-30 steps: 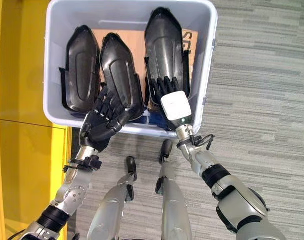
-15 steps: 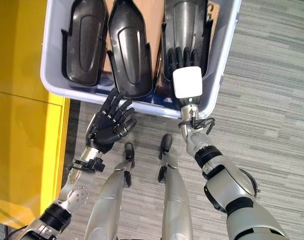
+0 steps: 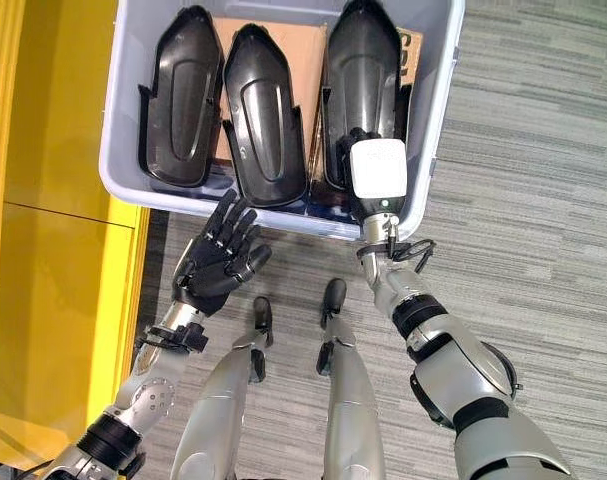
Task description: Move parts from the plastic box to the shelf.
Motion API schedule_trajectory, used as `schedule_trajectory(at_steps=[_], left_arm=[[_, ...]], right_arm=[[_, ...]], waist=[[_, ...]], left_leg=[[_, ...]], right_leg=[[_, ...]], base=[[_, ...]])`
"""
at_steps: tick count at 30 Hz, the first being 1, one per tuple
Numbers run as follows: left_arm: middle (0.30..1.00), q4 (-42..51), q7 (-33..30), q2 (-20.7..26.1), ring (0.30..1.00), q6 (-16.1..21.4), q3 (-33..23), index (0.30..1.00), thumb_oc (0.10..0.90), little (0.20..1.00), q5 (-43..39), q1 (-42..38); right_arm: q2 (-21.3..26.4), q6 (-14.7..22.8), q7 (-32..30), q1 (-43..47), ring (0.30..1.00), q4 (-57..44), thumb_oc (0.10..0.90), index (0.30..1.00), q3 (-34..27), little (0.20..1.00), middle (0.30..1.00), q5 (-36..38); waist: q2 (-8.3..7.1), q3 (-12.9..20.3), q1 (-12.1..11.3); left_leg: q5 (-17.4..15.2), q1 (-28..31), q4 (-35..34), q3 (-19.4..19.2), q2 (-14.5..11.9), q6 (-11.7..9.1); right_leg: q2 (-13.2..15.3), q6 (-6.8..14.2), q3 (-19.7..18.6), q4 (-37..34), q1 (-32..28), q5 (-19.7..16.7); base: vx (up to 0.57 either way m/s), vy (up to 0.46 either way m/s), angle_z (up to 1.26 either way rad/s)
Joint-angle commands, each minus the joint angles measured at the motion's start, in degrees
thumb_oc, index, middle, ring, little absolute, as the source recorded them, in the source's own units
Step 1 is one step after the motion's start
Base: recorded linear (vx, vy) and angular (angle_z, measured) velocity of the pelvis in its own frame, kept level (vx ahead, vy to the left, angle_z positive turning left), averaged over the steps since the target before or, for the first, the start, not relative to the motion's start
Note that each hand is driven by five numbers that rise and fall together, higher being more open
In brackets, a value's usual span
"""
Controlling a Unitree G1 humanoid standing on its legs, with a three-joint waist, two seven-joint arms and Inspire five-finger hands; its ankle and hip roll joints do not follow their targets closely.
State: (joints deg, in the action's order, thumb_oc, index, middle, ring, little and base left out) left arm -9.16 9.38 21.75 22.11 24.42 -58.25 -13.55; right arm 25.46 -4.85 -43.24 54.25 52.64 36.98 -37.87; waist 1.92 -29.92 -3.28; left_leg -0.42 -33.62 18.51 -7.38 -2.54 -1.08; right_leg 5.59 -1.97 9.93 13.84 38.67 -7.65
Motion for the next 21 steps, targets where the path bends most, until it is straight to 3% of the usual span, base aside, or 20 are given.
schedule_trajectory(at_steps=[1, 6, 8, 11, 17, 21], left_arm=[[1.0, 9.7, 2.8, 0.5, 1.0, 2.7, -2.1, 1.0, 0.9, 1.0, 0.8, 1.2], [1.0, 10.8, 2.6, 0.7, 1.0, 2.5, -2.6, 1.0, 0.9, 1.0, 1.4, 1.9], [1.0, 11.6, 2.1, 0.8, 1.0, 2.1, -3.6, 1.0, 0.9, 1.0, 1.8, 1.6], [1.0, 12.5, 1.6, 1.0, 1.0, 1.2, -4.7, 1.0, 0.9, 1.0, 2.0, 2.0], [1.0, 14.2, 0.7, 1.0, 1.0, 0.2, -5.5, 1.0, 0.9, 1.0, 2.5, 2.9], [1.0, 15.6, -1.0, 0.7, 1.0, 0.1, -5.9, 1.0, 0.9, 1.0, 4.0, 5.3]], right_arm=[[1.3, 2.4, 4.2, -7.3, 0.3, 4.4, 0.4, 0.3, 2.6, 0.3, 0.3, 3.2], [1.9, 4.8, -0.1, -7.8, 0.3, 1.8, 0.4, 0.3, 2.0, 0.3, 0.3, 4.6], [3.0, 7.3, -2.9, -7.3, 0.3, -1.1, 0.4, 0.3, 0.6, 0.3, 0.3, 5.3], [5.2, 10.8, -5.9, -8.0, 0.3, -7.9, 0.4, 0.3, -2.6, 0.3, 0.3, 6.7], [7.8, 12.2, -7.9, -9.6, 0.3, -17.9, 0.4, 0.3, -7.7, 0.3, 0.3, 6.7], [8.9, 12.3, -6.9, -12.6, 0.3, -27.0, 0.4, 0.3, -12.4, 0.3, 0.3, 6.2]], waist=[[3.66, 0.1, 0.1], [3.56, 0.1, 0.5], [3.14, 0.1, 1.1], [2.62, 0.1, 2.2], [2.06, 0.1, 3.5], [1.64, 3.8, 4.4]], left_leg=[[-2.2, -0.3, 3.1, 1.4, 0.3, 0.0], [-1.6, 3.9, 1.2, 1.4, -0.1, -0.2], [0.4, 7.3, -1.8, 0.5, -0.2, 0.2], [0.3, 15.3, -5.5, -0.4, -0.8, 0.0], [-0.2, 23.4, -9.4, -1.7, -1.8, -0.4], [0.0, 28.5, -13.1, -2.8, -2.7, -0.8]], right_leg=[[-1.1, 1.8, 1.1, -0.7, -7.1, 8.9], [-1.3, 1.8, 0.6, -2.3, -10.9, 8.6], [-1.3, 1.6, 0.4, -4.4, -13.4, 6.9], [-1.3, 2.1, -0.9, -7.0, -19.8, 6.4], [-0.7, 2.8, -1.5, -9.4, -26.7, 6.1], [-0.5, 3.1, -2.1, -11.6, -30.8, 5.9]], base=[[0.02, -0.032, -0.02], [0.02, -0.011, -0.03], [0.02, 0.004, -0.11], [0.09, 0.025, -0.18], [0.09, 0.034, -0.07], [0.16, 0.068, -0.06]])
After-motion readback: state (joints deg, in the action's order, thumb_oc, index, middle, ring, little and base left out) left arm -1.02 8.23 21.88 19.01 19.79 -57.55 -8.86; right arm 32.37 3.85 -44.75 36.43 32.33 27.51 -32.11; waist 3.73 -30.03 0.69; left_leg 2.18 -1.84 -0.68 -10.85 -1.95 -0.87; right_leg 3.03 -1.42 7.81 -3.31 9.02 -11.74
